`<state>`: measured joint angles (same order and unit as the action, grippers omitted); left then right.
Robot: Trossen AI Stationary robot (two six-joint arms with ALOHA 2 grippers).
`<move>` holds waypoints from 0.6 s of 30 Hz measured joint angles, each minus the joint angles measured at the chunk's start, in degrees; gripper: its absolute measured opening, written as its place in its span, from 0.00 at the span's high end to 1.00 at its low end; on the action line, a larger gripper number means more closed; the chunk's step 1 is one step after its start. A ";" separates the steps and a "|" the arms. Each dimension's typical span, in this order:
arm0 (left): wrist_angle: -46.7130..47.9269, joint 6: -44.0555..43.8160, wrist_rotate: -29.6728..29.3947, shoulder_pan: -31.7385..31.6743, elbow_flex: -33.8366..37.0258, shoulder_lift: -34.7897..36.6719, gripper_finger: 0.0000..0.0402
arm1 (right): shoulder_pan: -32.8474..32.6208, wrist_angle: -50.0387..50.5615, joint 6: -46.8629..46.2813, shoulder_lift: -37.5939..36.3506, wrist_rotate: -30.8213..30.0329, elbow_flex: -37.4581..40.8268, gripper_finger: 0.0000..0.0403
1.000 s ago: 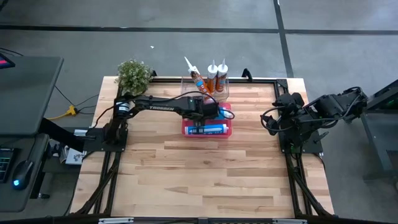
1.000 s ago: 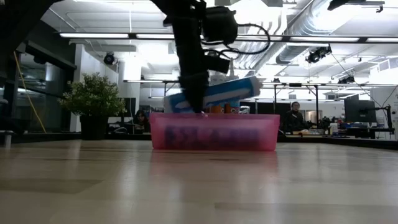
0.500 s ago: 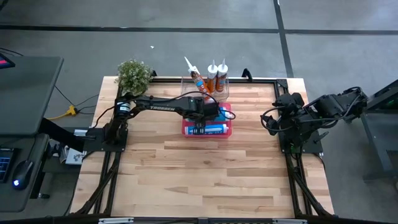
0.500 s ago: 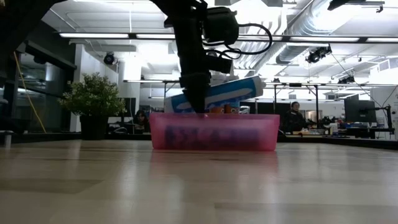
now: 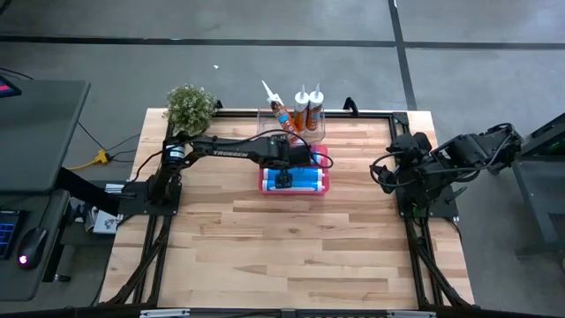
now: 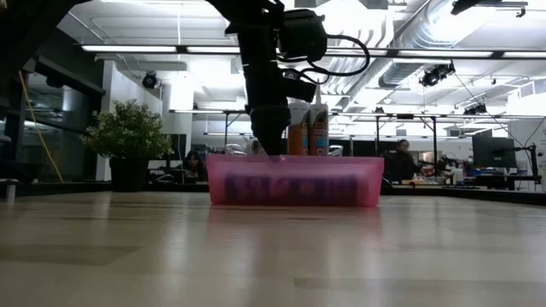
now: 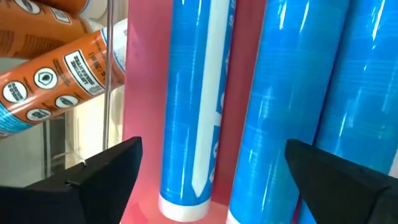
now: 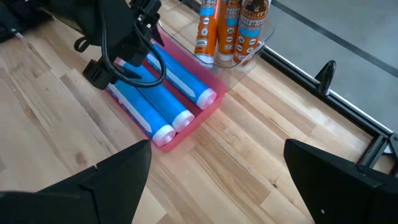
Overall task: Pick & place silicon tubes, Sealant and Lysol wipes
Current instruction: Return to home position
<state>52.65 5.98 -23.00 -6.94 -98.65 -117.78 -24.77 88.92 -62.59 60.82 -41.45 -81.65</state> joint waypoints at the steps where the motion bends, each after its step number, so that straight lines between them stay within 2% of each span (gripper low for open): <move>1: 0.13 -0.54 0.01 0.20 0.00 0.00 0.05 | 0.00 0.00 0.00 -0.02 0.00 0.00 0.10; 4: 3.38 -2.70 -0.36 0.96 -1.74 0.00 0.12 | 0.00 0.28 0.02 0.00 -0.04 0.00 0.10; 7: 7.07 -4.39 -0.43 1.97 -5.79 0.12 0.25 | 0.00 1.11 0.04 -0.02 -0.05 0.00 0.10; 11: 8.65 -8.07 -0.87 3.45 -10.15 0.15 0.50 | 0.00 1.09 1.55 -0.02 0.00 0.00 0.10; 13: 9.22 -11.13 -0.65 3.85 -12.12 0.15 0.65 | 0.00 1.10 2.48 -0.02 0.01 0.00 0.10; 16: 10.47 -14.39 2.84 4.19 -13.79 1.64 0.91 | 0.00 1.09 4.03 -0.43 0.05 0.00 0.10; 18: 8.67 -15.74 4.42 4.76 -14.18 3.63 0.96 | 0.00 1.09 5.37 -1.11 -0.04 0.00 0.10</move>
<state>61.32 -9.76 -18.58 -2.18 -112.83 -114.14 -24.77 90.02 -57.21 59.70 -41.50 -81.65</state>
